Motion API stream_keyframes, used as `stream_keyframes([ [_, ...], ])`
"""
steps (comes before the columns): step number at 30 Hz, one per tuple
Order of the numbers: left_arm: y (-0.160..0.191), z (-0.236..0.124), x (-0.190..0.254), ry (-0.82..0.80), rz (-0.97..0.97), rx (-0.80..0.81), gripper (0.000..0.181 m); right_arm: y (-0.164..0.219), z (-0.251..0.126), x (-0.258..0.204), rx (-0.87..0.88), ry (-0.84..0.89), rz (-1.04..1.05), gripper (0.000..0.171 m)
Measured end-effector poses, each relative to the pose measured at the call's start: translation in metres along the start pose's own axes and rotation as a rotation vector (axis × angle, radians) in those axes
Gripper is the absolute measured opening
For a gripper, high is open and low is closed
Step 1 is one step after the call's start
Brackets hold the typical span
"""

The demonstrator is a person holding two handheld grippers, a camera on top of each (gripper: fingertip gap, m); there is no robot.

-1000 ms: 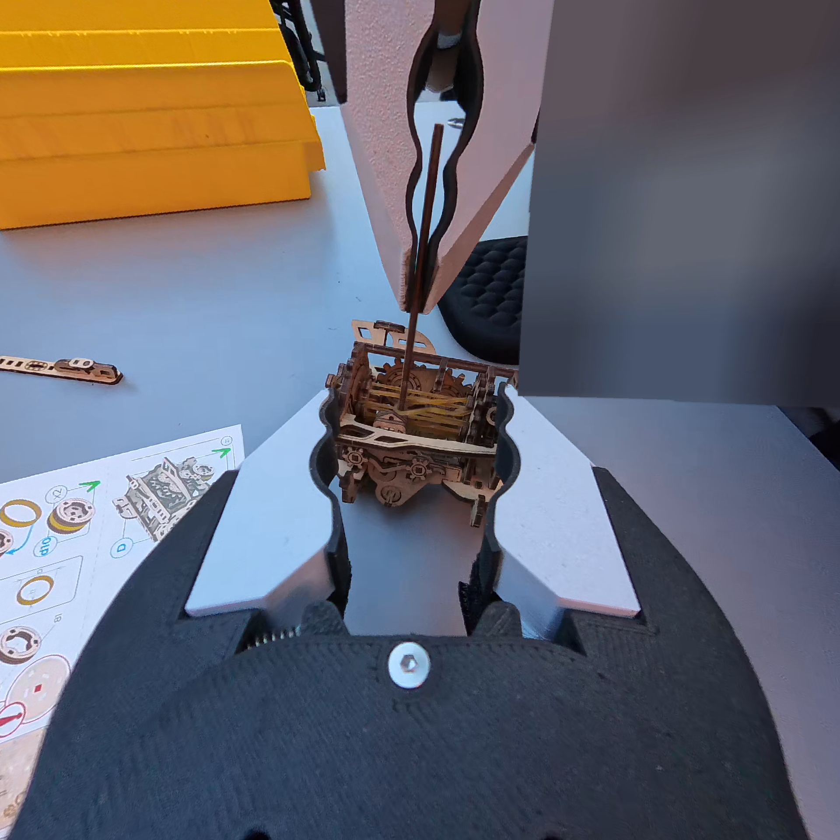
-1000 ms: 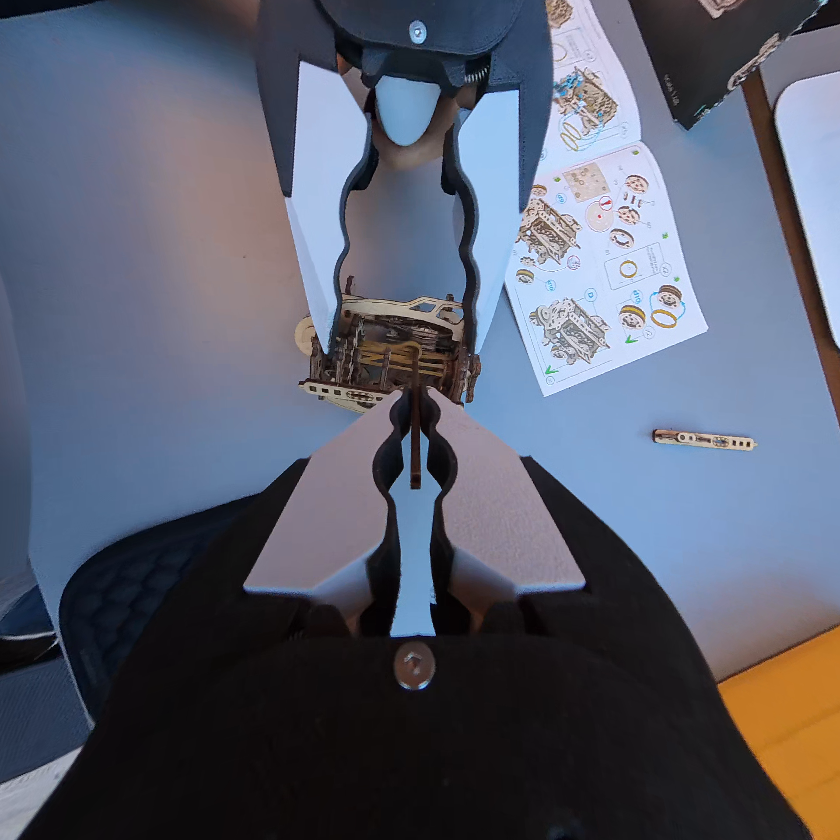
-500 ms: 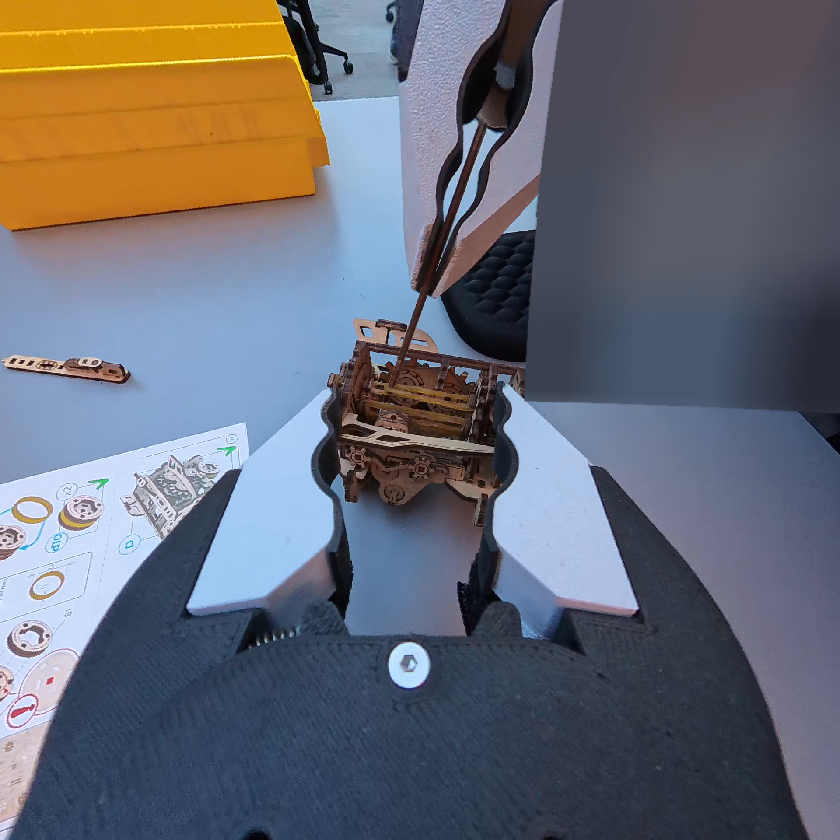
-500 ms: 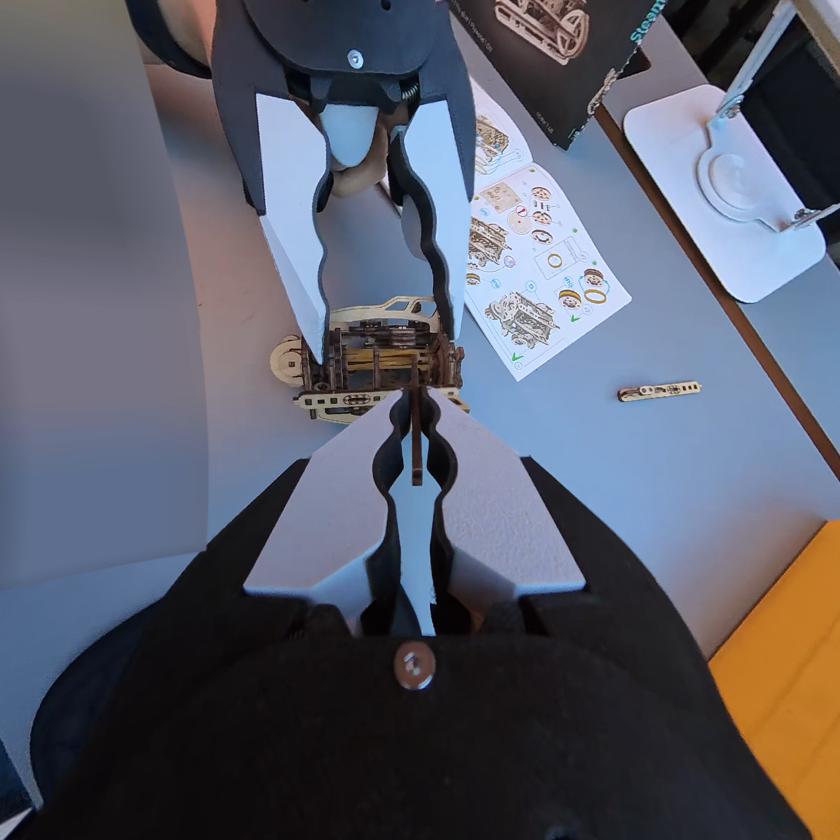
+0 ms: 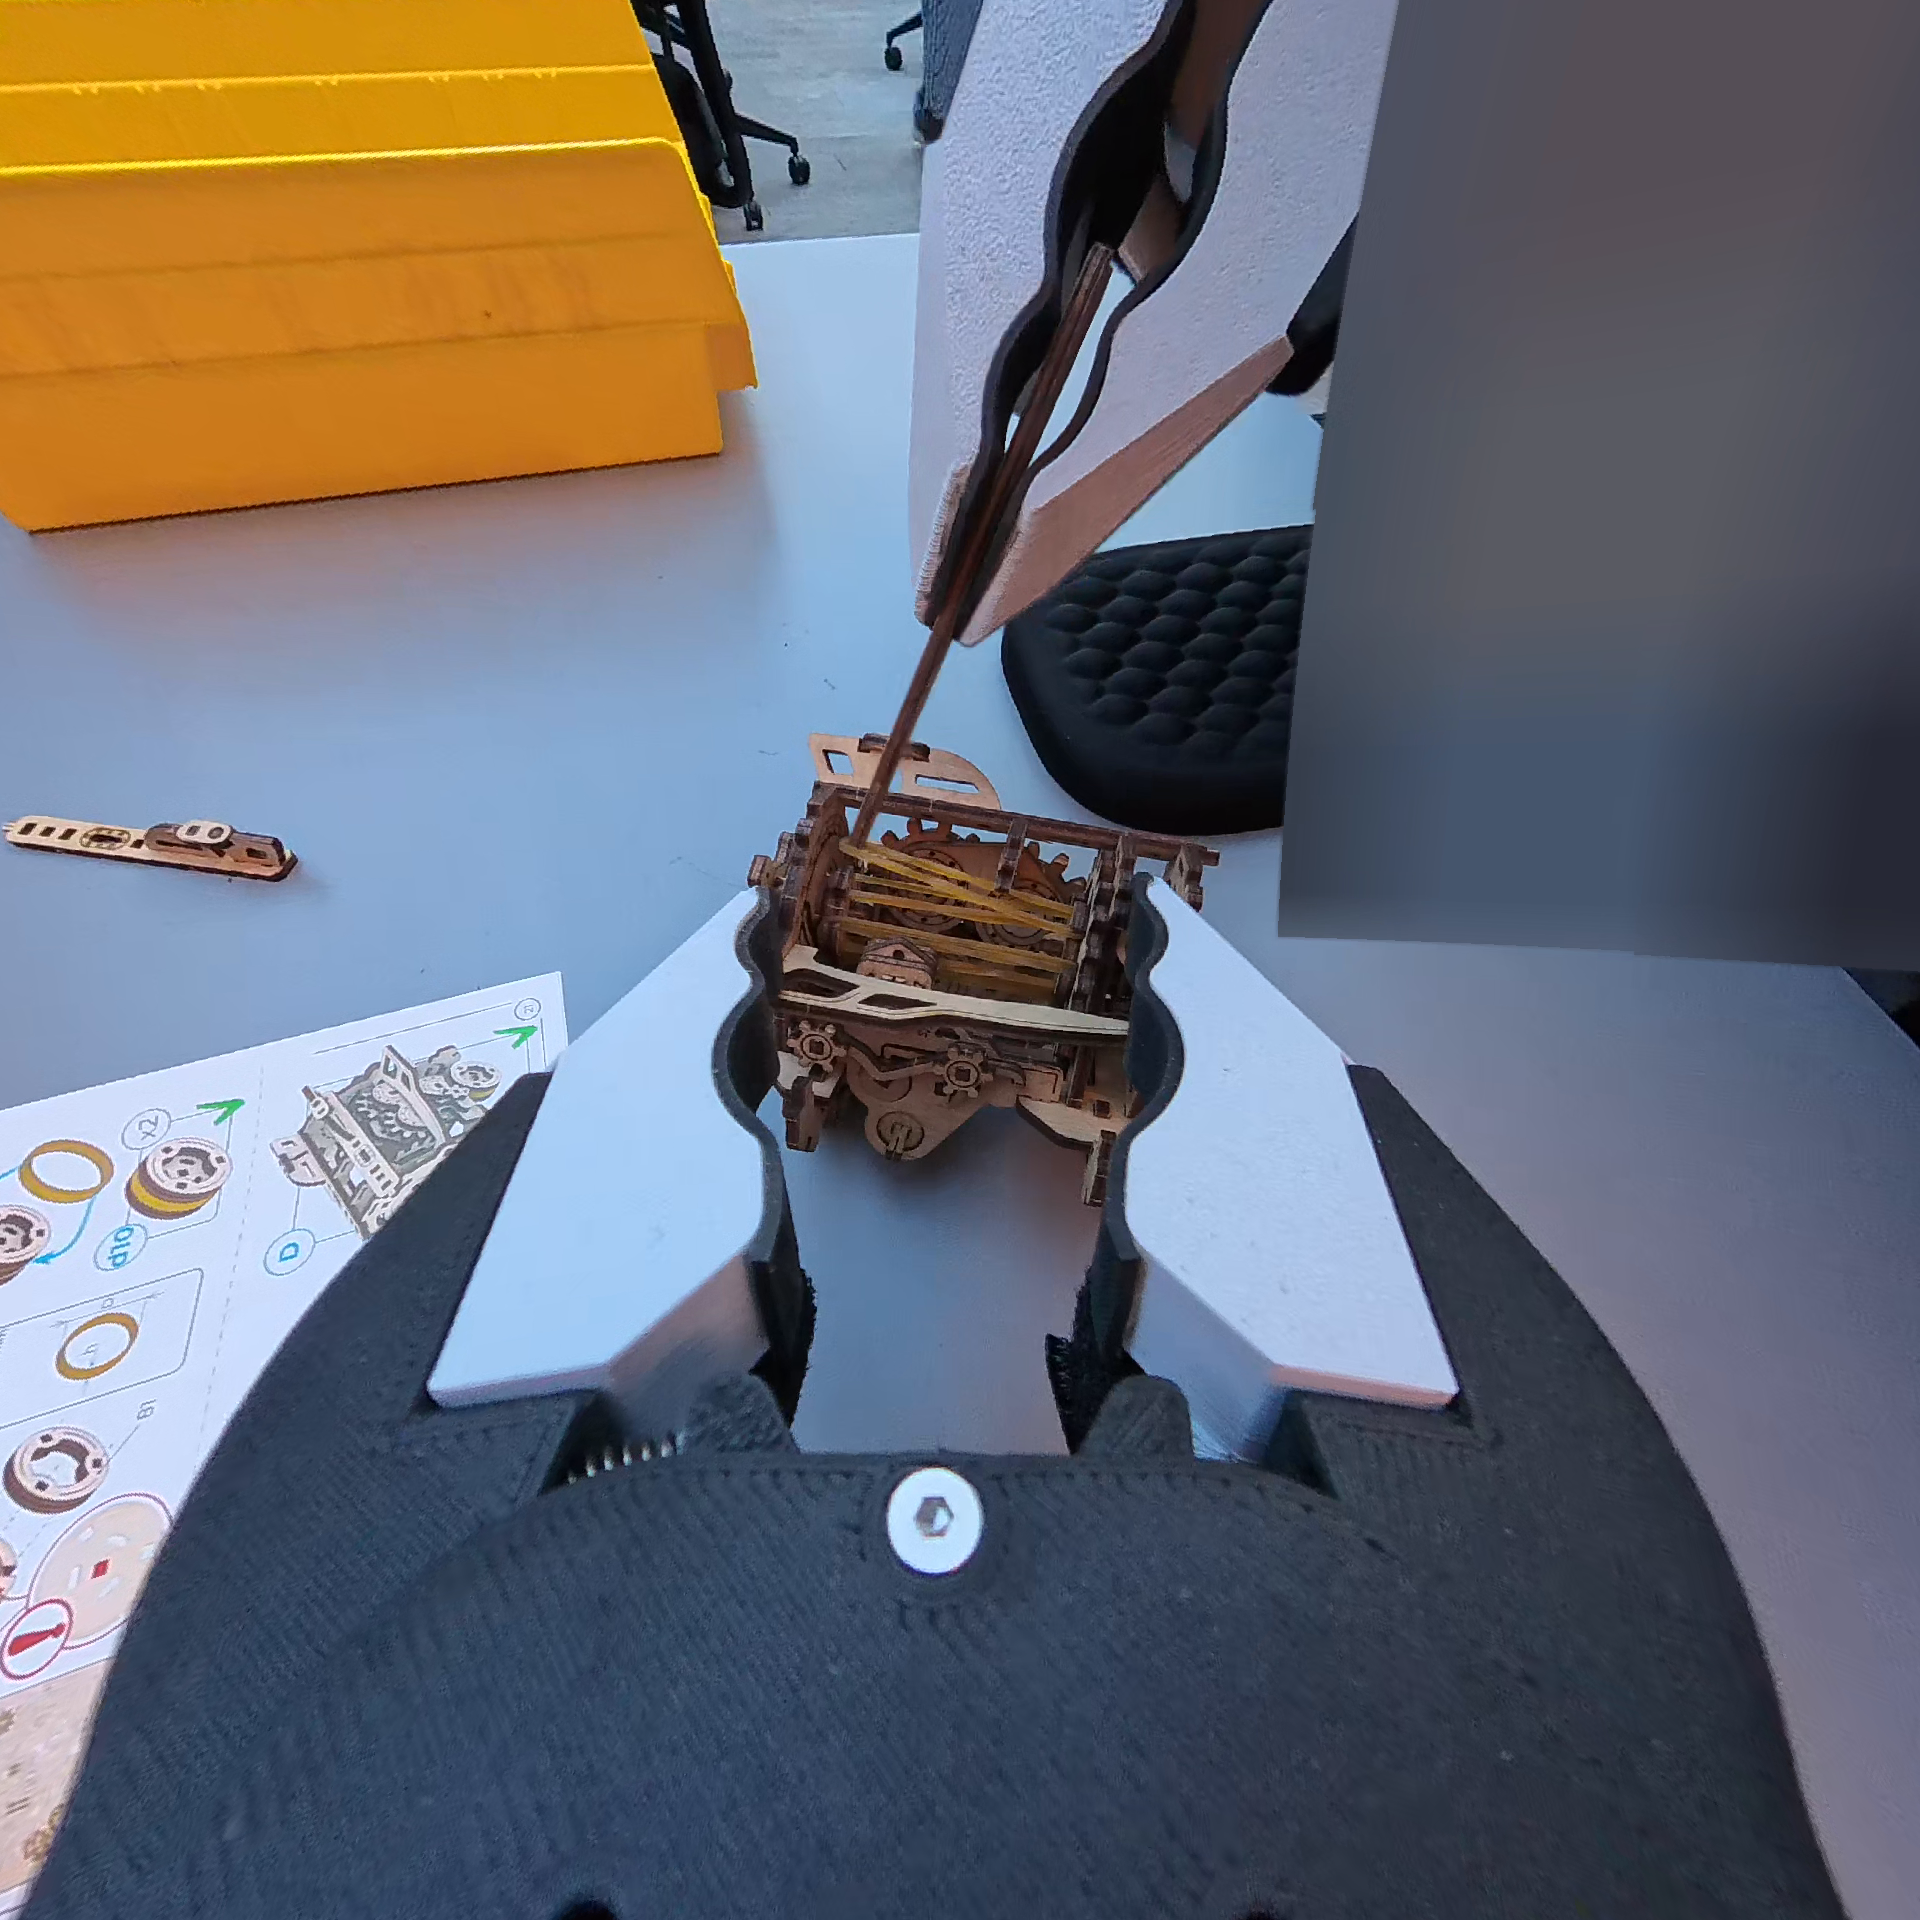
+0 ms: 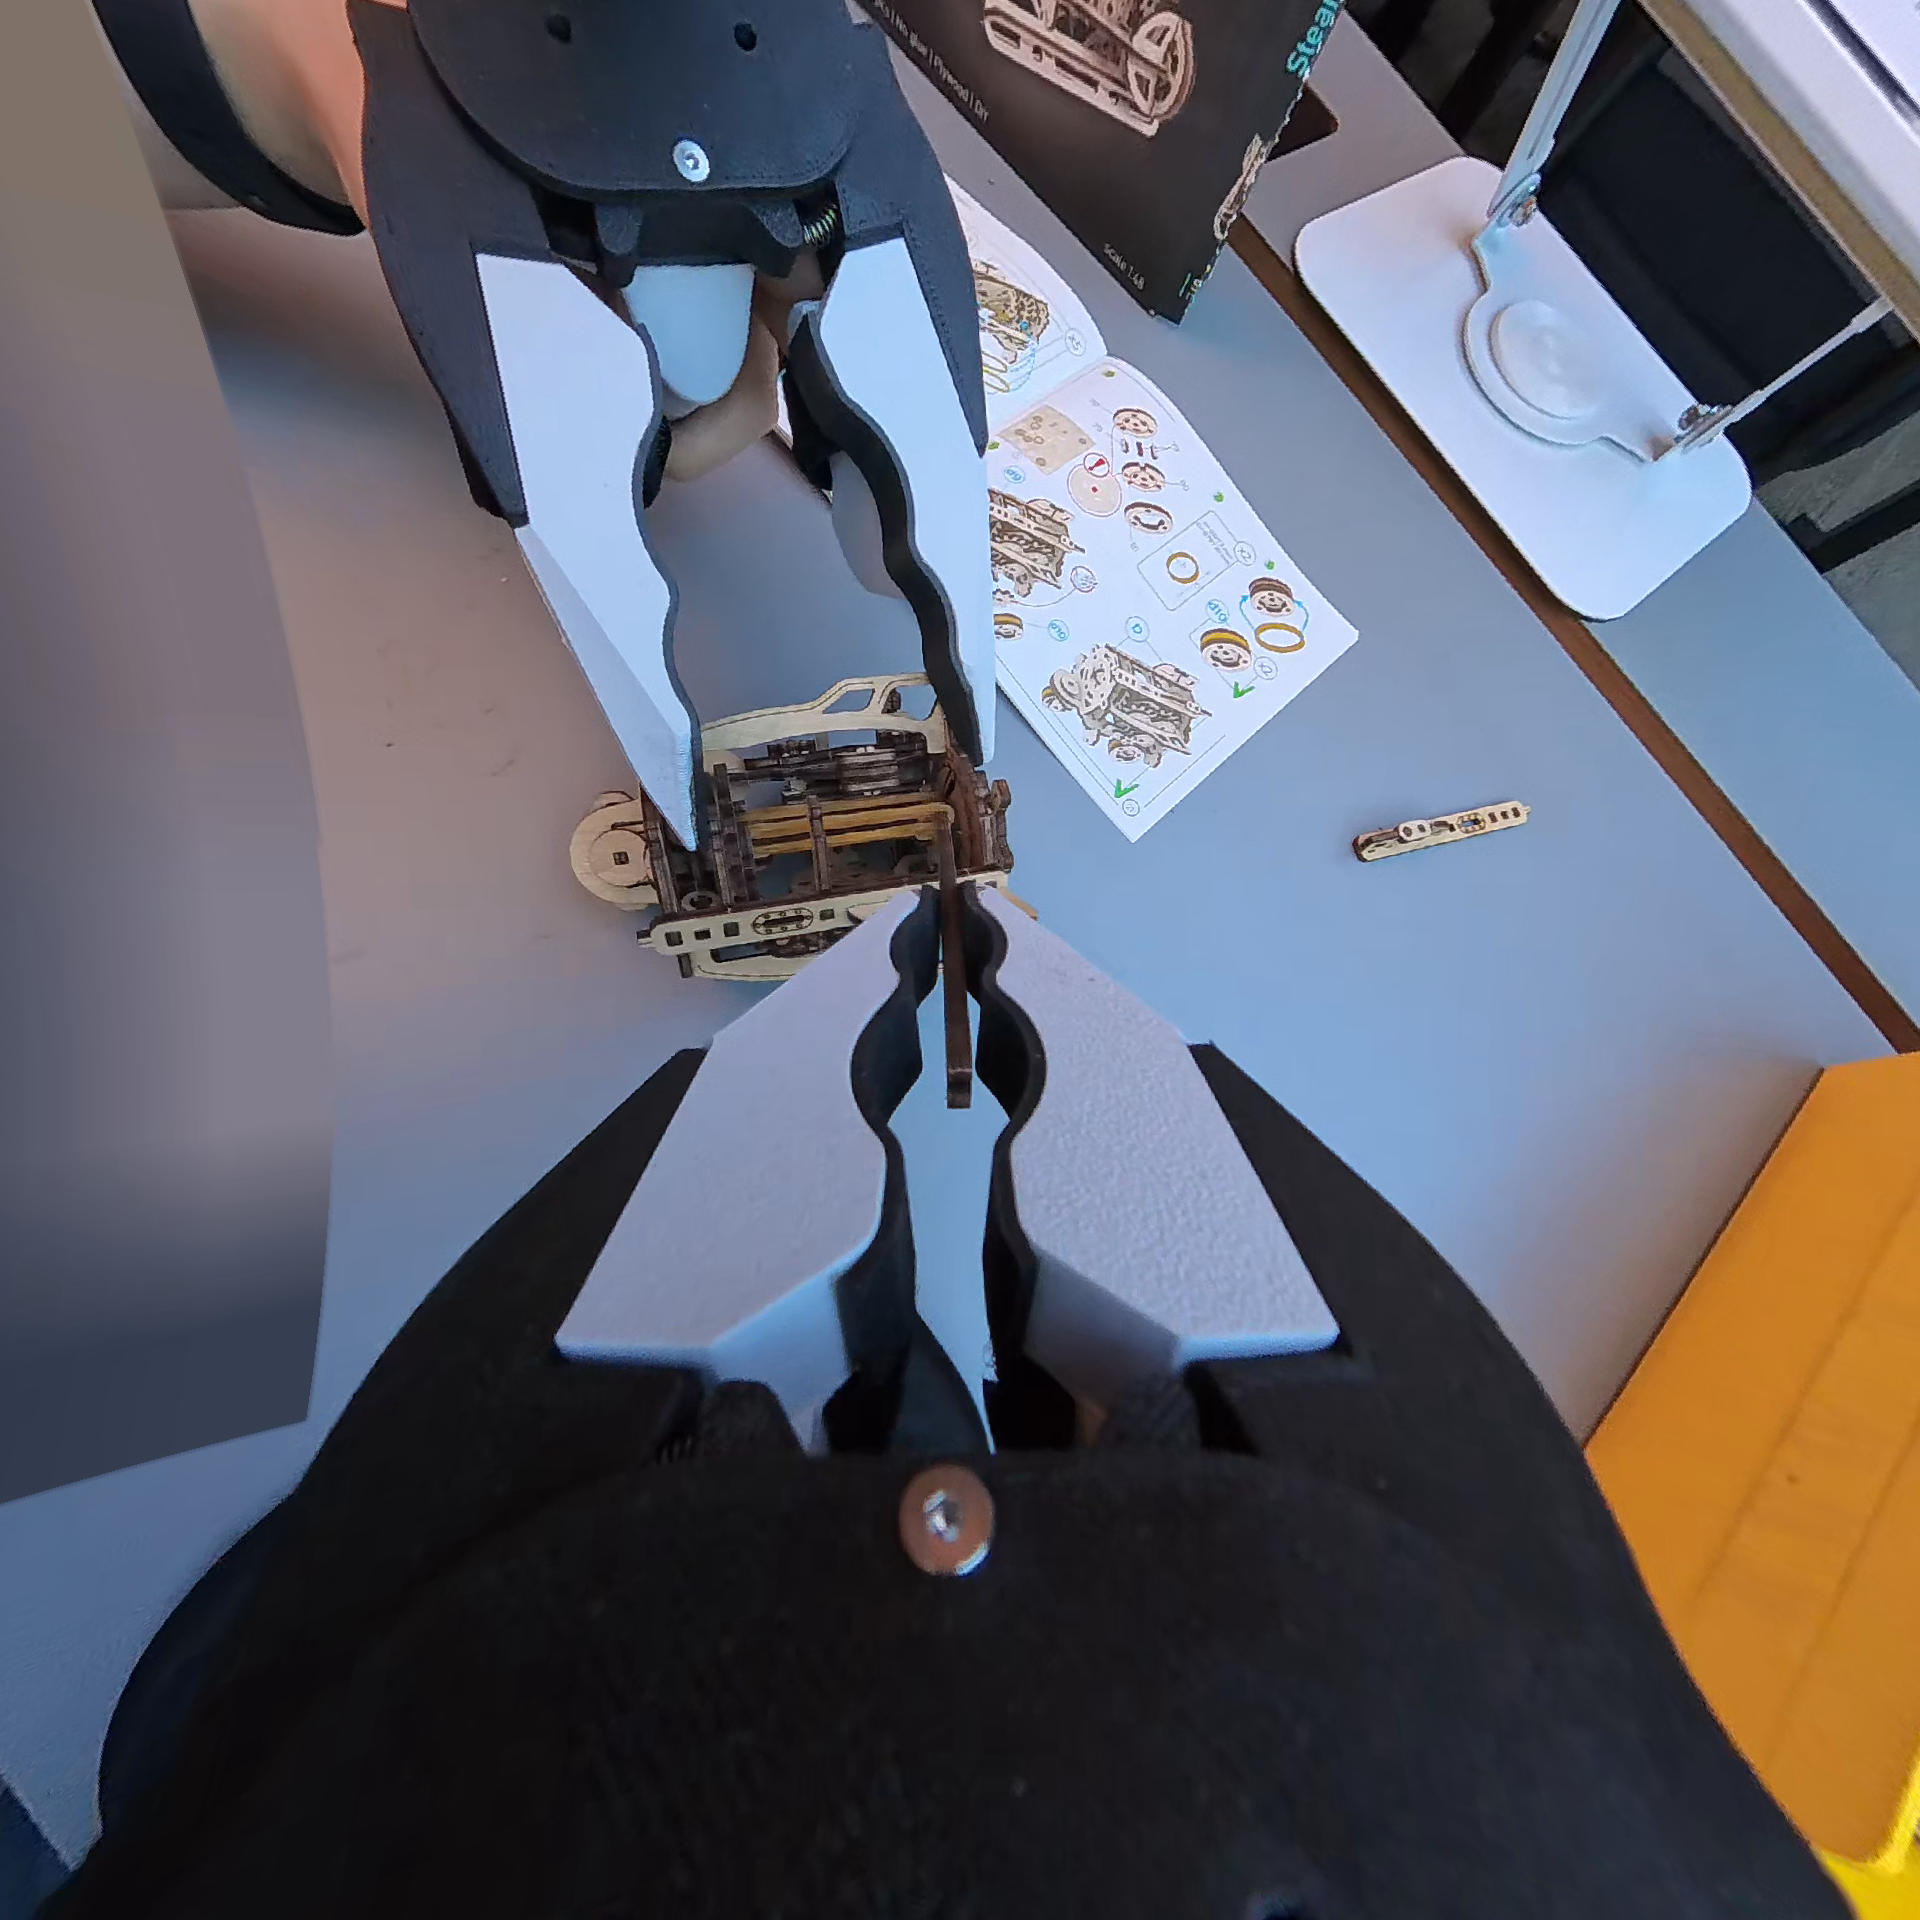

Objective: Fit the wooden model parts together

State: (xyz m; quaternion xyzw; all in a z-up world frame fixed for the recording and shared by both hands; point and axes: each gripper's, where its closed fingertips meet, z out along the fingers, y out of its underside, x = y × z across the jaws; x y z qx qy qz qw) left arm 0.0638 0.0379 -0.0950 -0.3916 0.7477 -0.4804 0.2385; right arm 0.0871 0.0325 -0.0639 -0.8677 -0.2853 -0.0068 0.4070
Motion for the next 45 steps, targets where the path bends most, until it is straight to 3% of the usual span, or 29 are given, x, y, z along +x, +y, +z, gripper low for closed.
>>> stream_keyframes([
  [12,0.004,0.000,-0.003,-0.032,0.053,-0.020,0.061,0.006,0.007,0.005,-0.086,0.023,-0.075,0.000],
  [27,0.004,-0.003,-0.011,-0.034,0.015,-0.013,0.067,0.000,0.006,0.007,-0.056,-0.008,-0.115,0.001],
  [37,-0.021,-0.023,-0.051,-0.056,-0.184,0.038,0.058,0.001,0.010,0.013,-0.068,-0.031,-0.152,0.001],
  [40,-0.009,-0.021,-0.067,-0.148,-0.297,-0.117,0.046,0.000,0.012,0.011,-0.070,-0.059,-0.157,0.001],
  [42,-0.002,-0.023,-0.054,-0.137,-0.347,-0.195,0.047,0.002,0.014,0.011,-0.080,-0.070,-0.168,0.001],
  [45,0.014,-0.027,-0.051,-0.265,-0.288,-0.263,0.046,0.003,0.015,0.010,-0.064,-0.102,-0.164,0.001],
])
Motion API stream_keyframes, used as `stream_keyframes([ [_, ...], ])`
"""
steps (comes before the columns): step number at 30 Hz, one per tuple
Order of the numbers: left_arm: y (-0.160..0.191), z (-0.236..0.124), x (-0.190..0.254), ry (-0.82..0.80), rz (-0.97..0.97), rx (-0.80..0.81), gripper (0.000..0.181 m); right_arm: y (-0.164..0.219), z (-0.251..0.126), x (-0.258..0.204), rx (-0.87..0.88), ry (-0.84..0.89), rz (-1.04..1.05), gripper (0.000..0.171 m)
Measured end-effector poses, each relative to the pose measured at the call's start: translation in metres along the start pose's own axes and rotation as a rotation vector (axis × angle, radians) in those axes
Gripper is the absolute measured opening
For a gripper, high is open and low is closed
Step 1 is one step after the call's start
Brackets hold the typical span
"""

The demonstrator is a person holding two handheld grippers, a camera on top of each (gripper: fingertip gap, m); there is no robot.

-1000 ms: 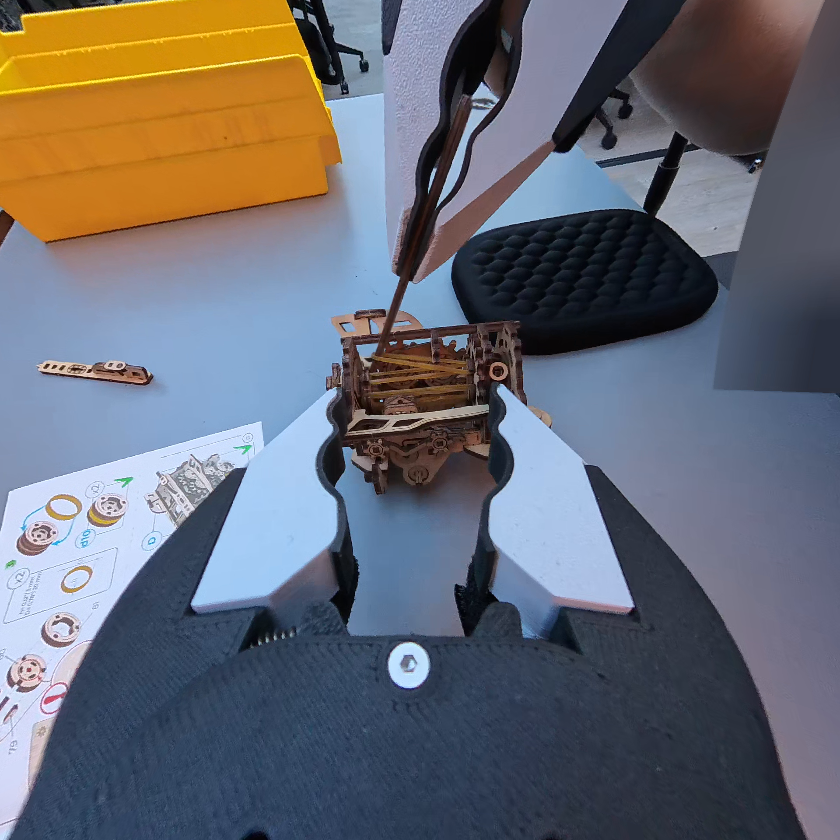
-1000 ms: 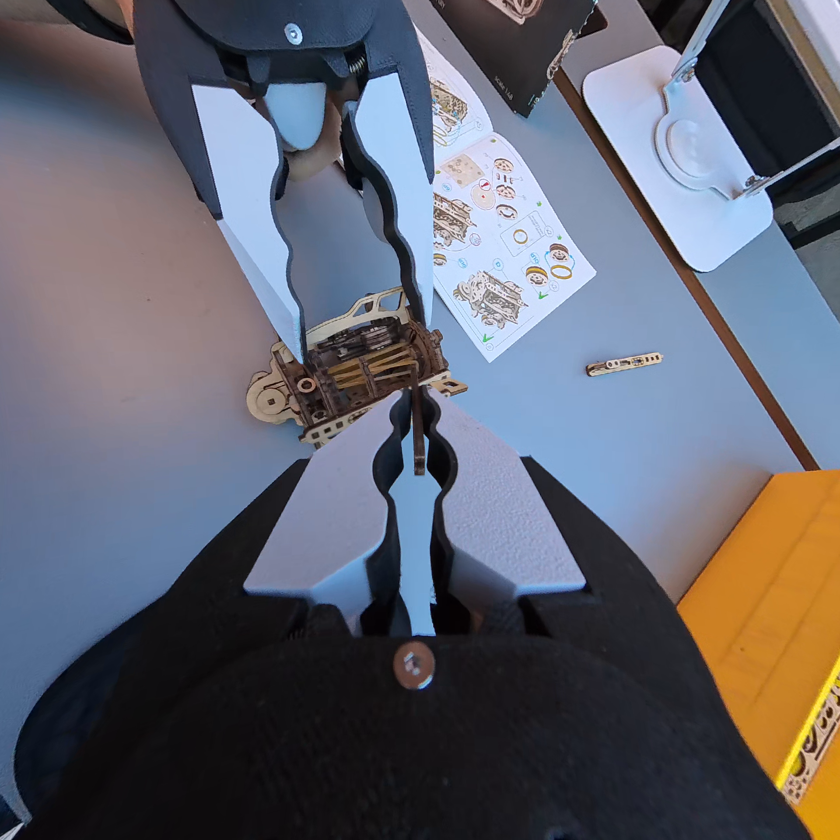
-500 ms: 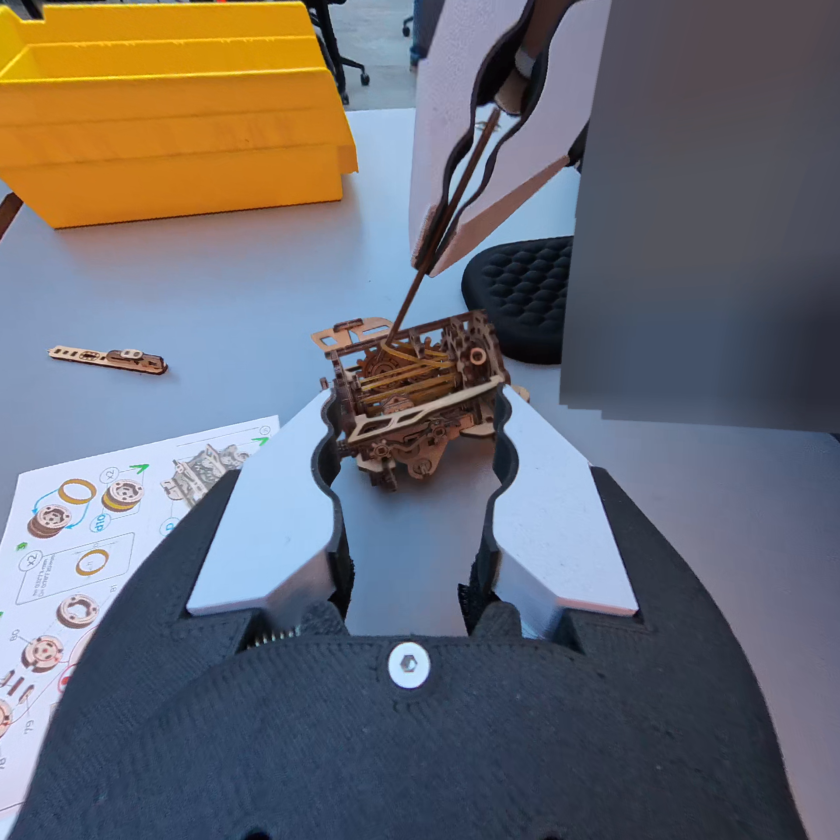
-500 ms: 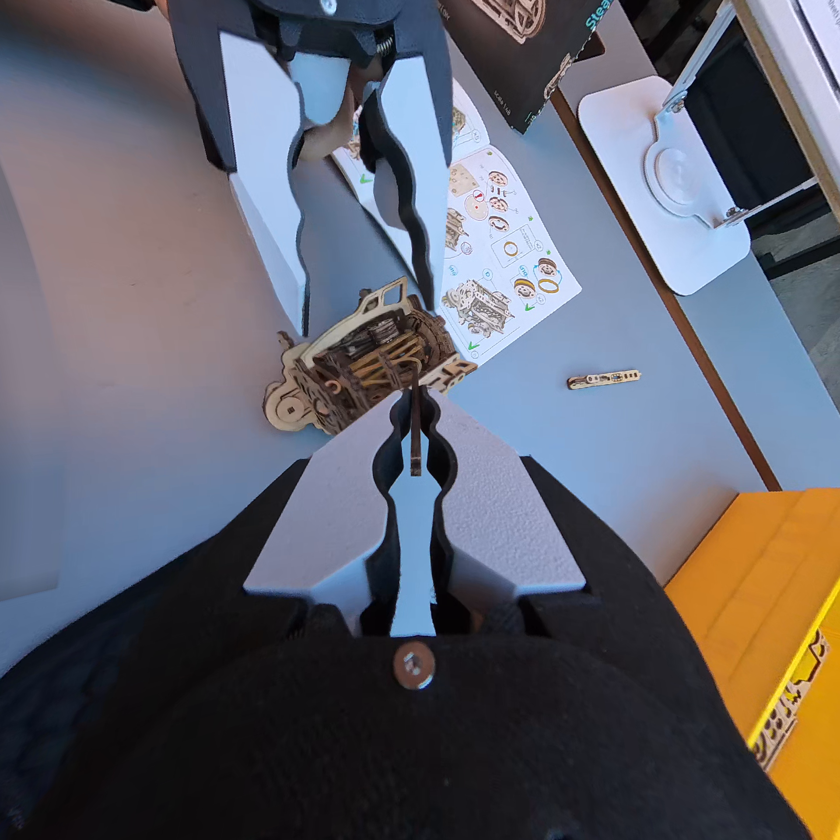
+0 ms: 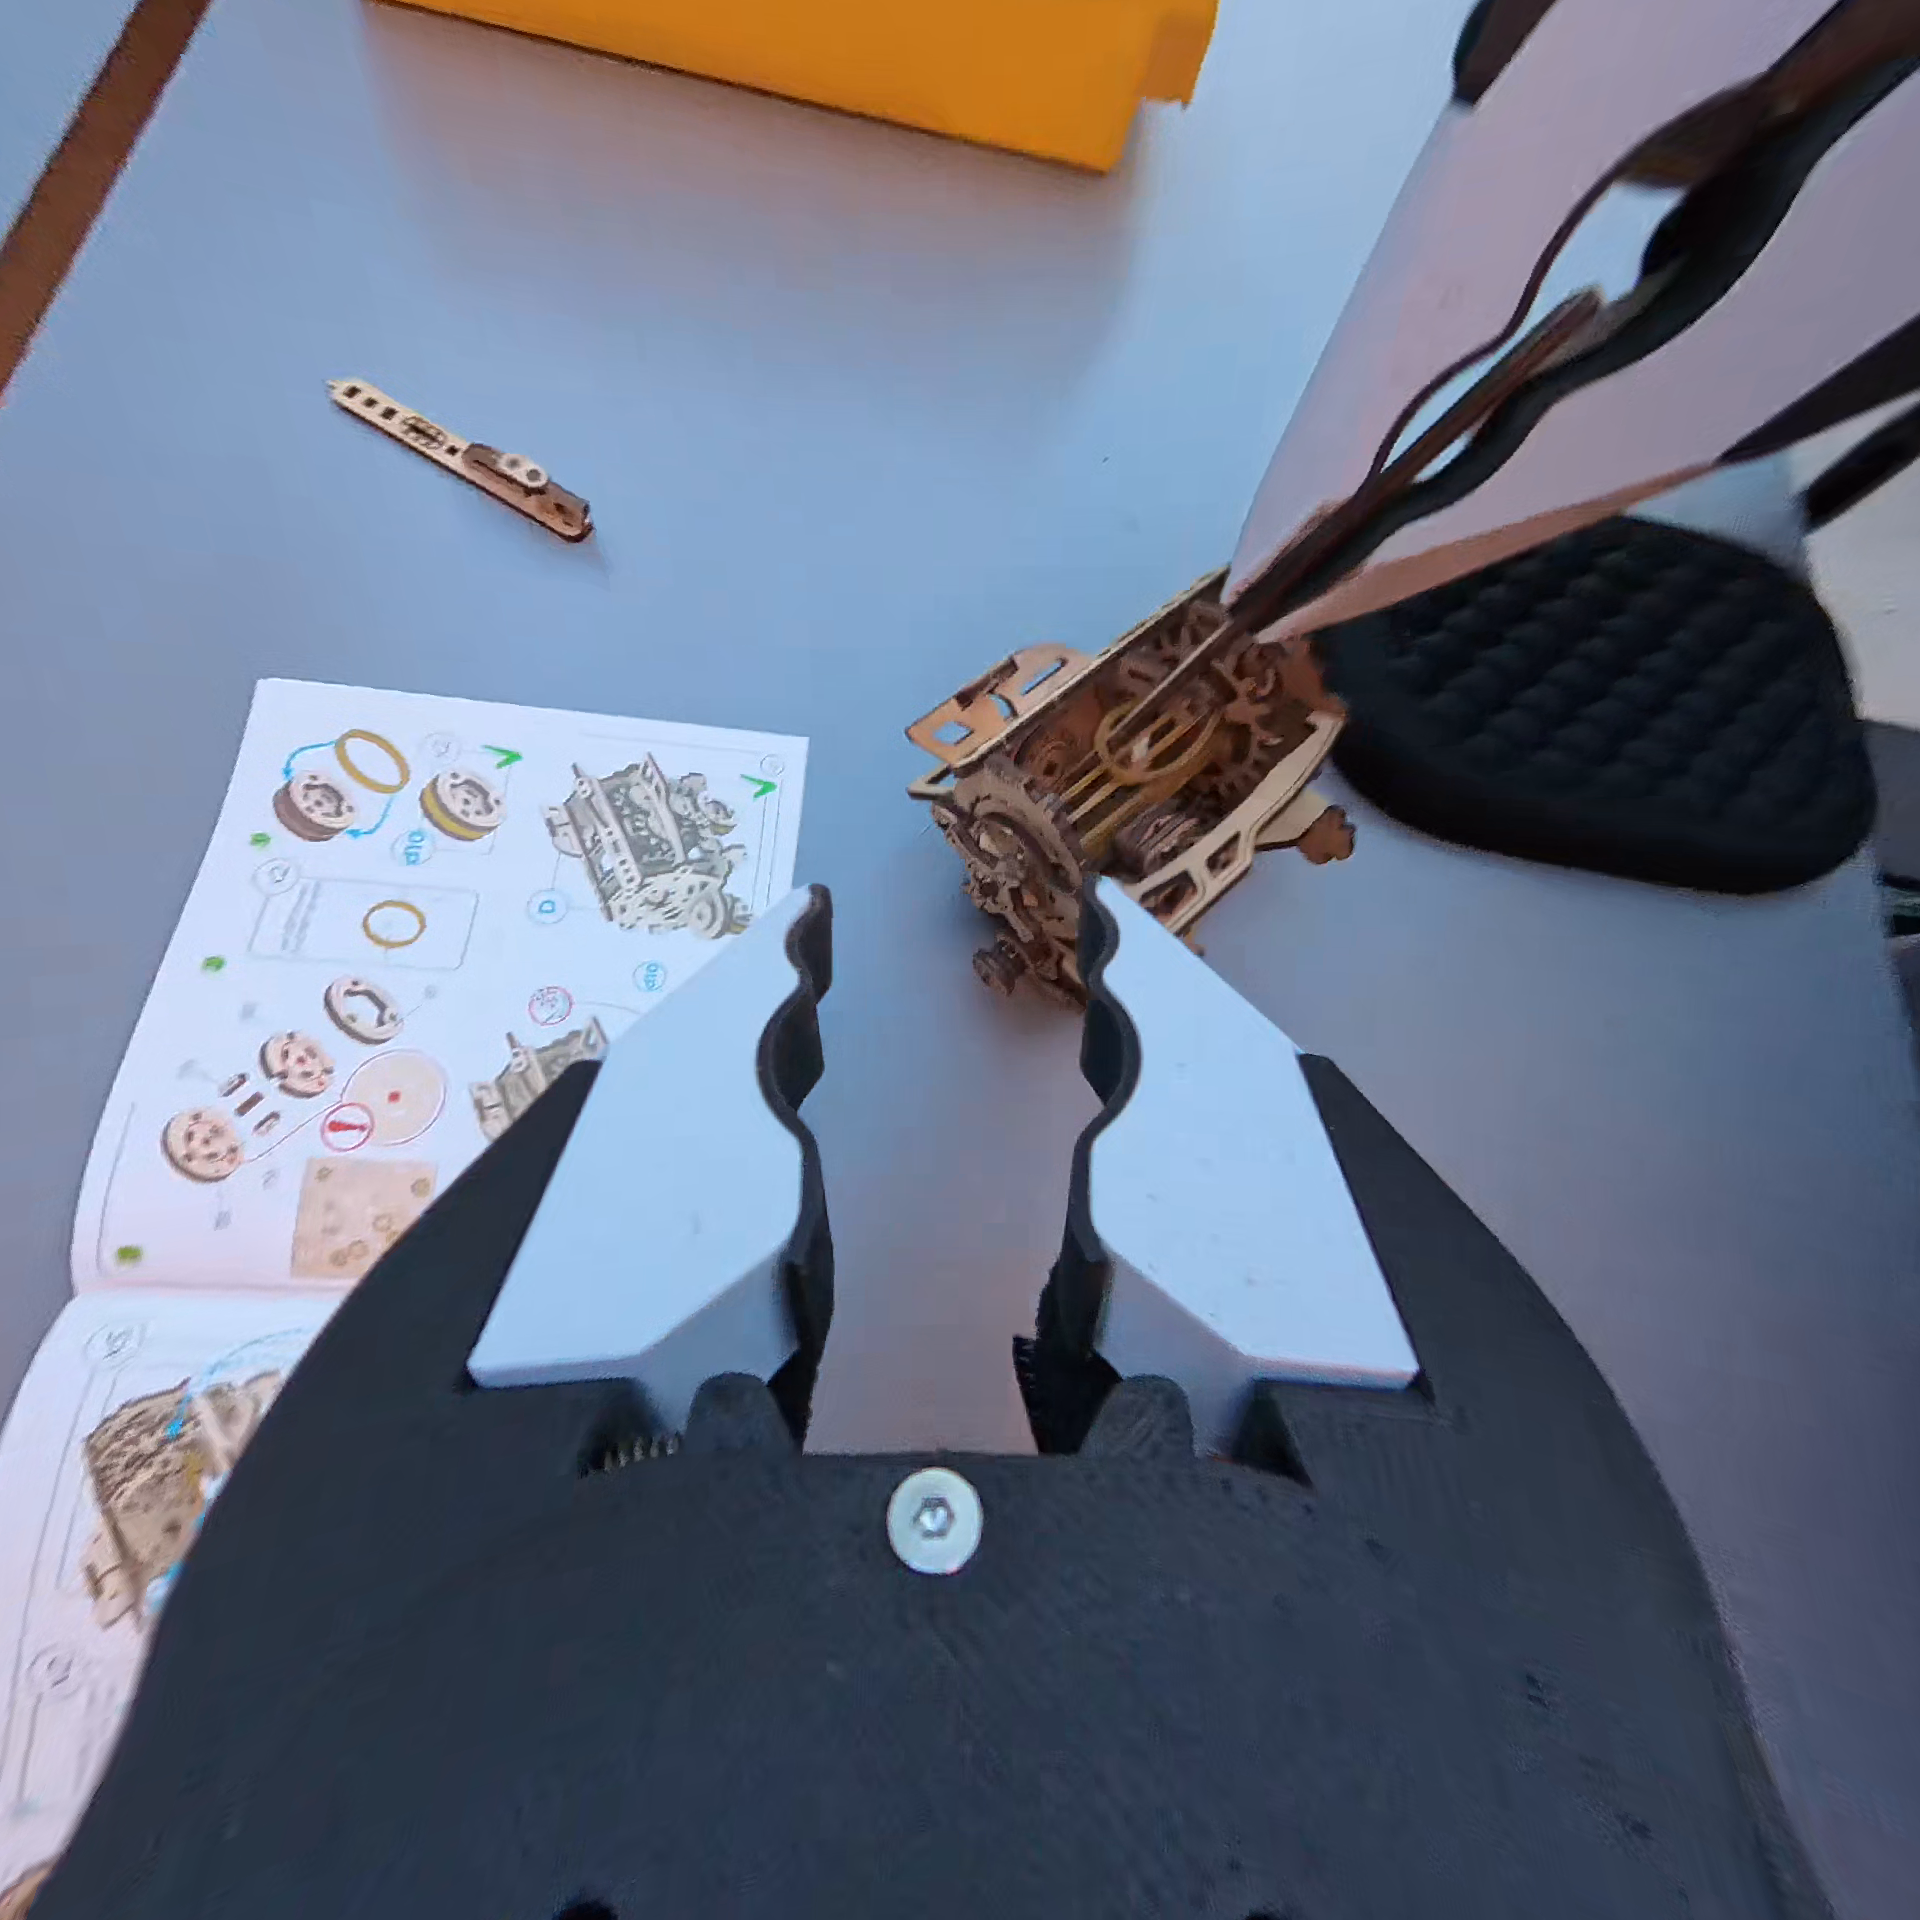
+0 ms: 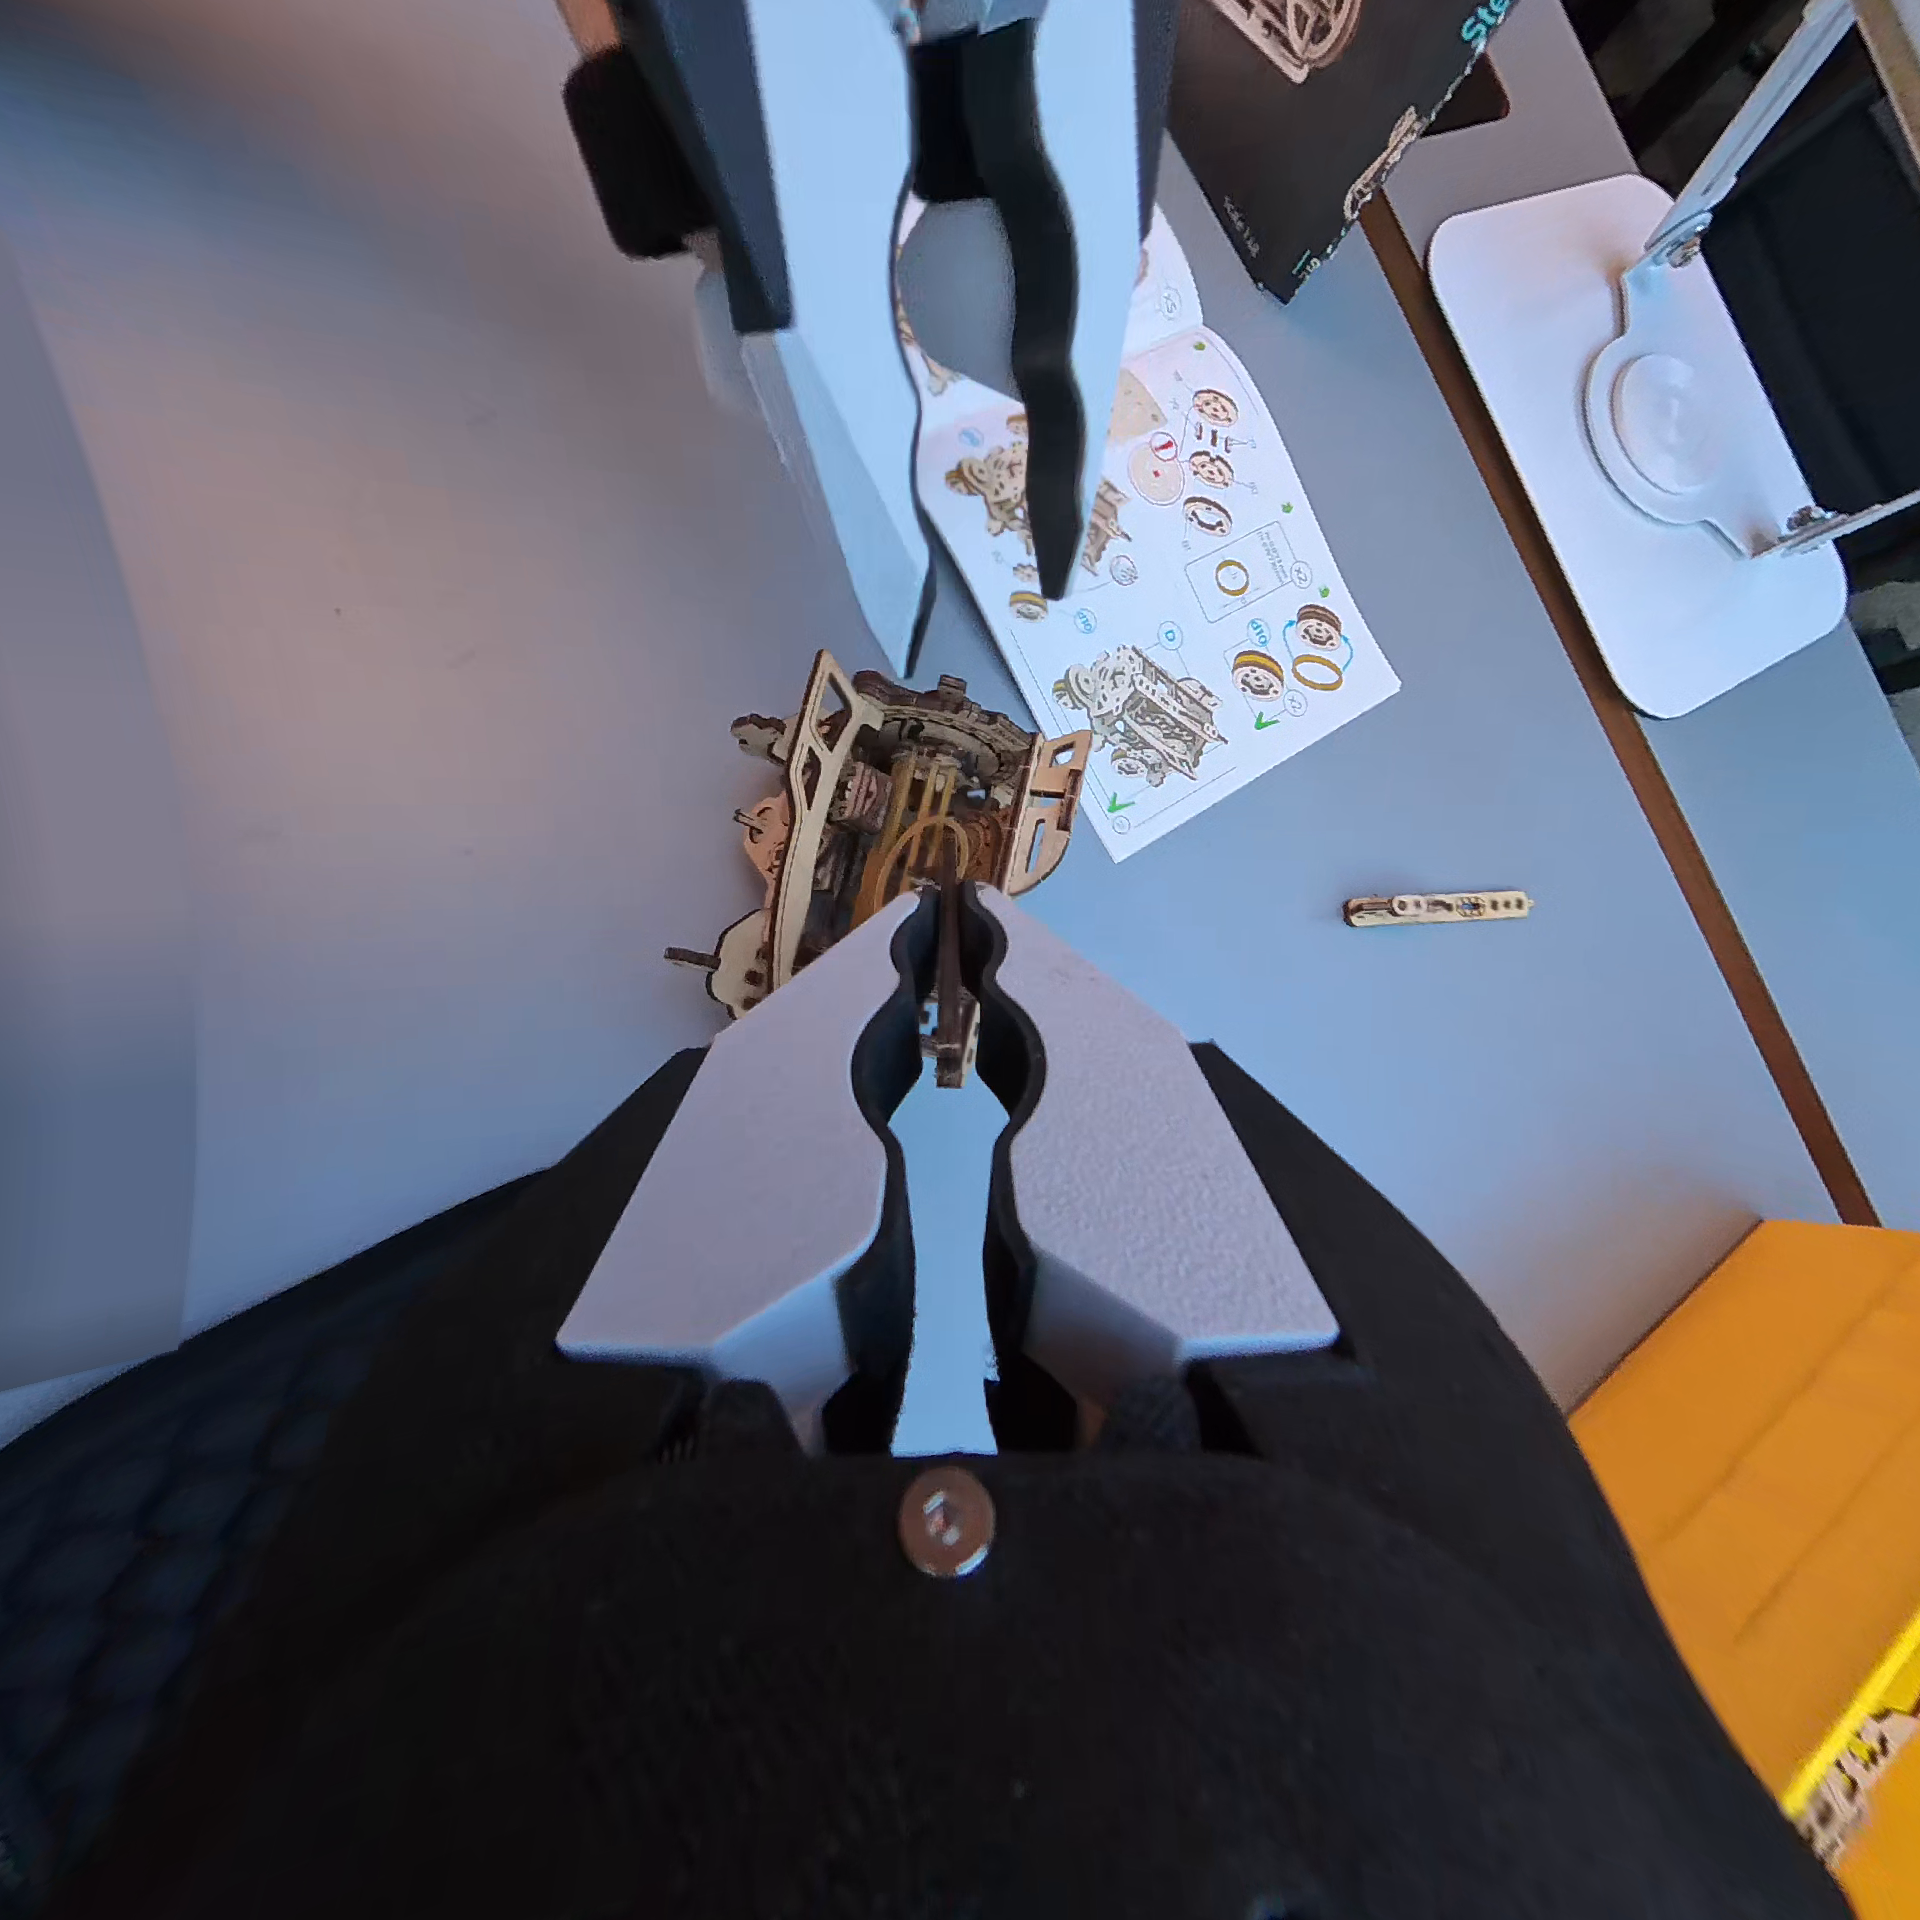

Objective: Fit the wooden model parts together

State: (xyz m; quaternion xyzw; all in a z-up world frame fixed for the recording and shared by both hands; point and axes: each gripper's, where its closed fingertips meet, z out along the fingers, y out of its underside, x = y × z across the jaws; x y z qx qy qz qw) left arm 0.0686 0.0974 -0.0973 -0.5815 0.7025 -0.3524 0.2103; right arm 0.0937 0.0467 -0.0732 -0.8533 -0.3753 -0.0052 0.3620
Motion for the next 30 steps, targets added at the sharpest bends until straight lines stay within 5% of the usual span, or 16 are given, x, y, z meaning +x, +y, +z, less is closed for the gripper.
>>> stream_keyframes([
  [5,0.000,0.009,0.004,0.000,0.046,0.007,0.029,-0.003,0.000,0.002,0.031,-0.028,-0.013,0.001],
  [13,-0.025,-0.005,0.008,0.067,-0.120,0.144,0.050,-0.005,-0.002,0.001,0.033,-0.069,-0.036,0.001],
  [20,-0.016,0.011,0.010,-0.065,-0.125,0.067,0.067,-0.005,0.001,0.001,0.026,-0.103,-0.061,0.001],
  [30,-0.002,0.023,0.023,0.023,0.054,0.017,0.030,-0.004,0.002,-0.005,-0.123,-0.223,-0.198,0.001],
])
